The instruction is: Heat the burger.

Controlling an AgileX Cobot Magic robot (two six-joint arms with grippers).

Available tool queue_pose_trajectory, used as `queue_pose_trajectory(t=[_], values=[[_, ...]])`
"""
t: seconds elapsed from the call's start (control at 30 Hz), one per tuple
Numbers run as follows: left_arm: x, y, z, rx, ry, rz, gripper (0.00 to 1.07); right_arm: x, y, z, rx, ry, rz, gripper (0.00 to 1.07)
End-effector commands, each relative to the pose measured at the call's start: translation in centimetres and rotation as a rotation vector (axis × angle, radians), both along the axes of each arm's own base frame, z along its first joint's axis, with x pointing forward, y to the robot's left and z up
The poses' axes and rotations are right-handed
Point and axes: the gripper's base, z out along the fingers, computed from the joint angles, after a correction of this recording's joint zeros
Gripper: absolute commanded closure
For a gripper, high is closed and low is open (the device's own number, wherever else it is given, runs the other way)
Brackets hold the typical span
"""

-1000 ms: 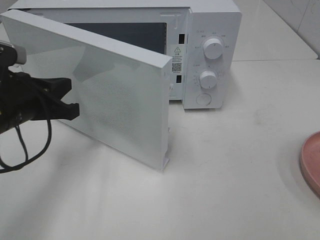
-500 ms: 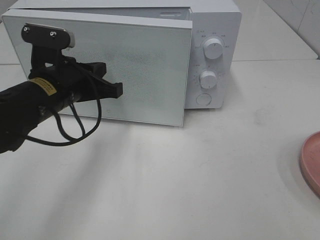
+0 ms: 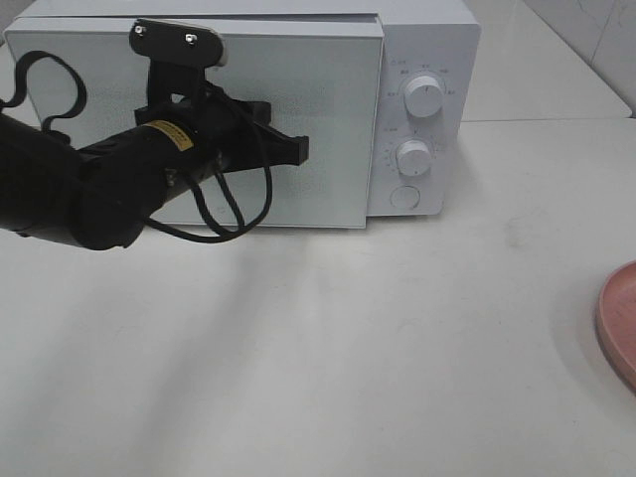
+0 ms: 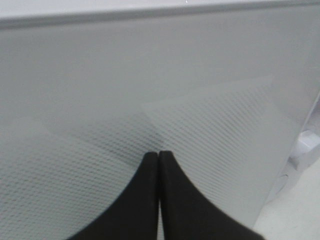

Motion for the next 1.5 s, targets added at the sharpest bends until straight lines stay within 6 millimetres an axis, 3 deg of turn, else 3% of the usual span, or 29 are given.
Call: queue_pose_trajectory(t=[0.03,0.4,0.5,0.7,0.93,0.97,1.0,1.03,1.07,1.1,1.13,1.17,1.23,1.5], values=[[0.9,-1.1,0.3,-0.01,-0.016,0.023,1.07,-0.4,0.0,-0.1,-0.003,-0.027,-0.001,0.32],[4.0,-4.0,0.6,-0.048,0.02,0.027,1.07,-0.4,0.0,-0.1,-0.003,-0.027,-0.001,0.32],[4.1,-4.2,0.6,-0.032,0.035,0.011,1.07,-0.4,0.0,-0.1,-0.003,-0.027,-0.001,0.32],[2.6,-5.2,1.1,0.081,0.092,-0.084,1.07,-0.4,0.0,-0.1,-0.003,-0.027,0.001,0.32],[0.4,-5.4,2.0,0.154,0.302,-0.191,1.07,-0.4,0.0,-0.1,-0.003,-0.027,0.001,0.32],[0.0,-5.3,2.0,0.172,0.346,-0.212,1.04,-0.4,0.0,-0.1,-0.003,-0.027,0.001,0.32],[-0.9,-5.1,2.0,0.214,0.44,-0.256,0.91,-0.4,0.0,-0.1,-0.003,-0.027,0.001,0.32],[-0.9,-5.1,2.0,0.214,0.44,-0.256,0.91,-0.4,0.0,-0.1,-0.003,-0.027,0.001,0.32],[-1.9,-4.9,1.9,0.255,0.532,-0.297,0.61,-0.4,0.0,-0.1,-0.003,-0.027,0.001,0.32],[-2.2,-4.8,2.0,0.26,0.569,-0.305,0.42,-0.4,0.0,-0.1,-0.003,-0.027,0.001,0.32],[-2.2,-4.8,2.0,0.26,0.569,-0.305,0.42,-0.4,0.0,-0.1,-0.003,-0.027,0.001,0.32],[-2.7,-4.7,1.8,0.265,0.645,-0.311,0.09,-0.4,0.0,-0.1,-0.003,-0.027,0.001,0.32],[-3.0,-4.6,1.8,0.273,0.675,-0.318,0.05,-0.4,0.0,-0.1,-0.003,-0.027,0.001,0.32],[-5.5,-3.2,2.0,0.449,0.871,-0.422,0.08,-0.4,0.0,-0.1,-0.003,-0.027,0.001,0.32]])
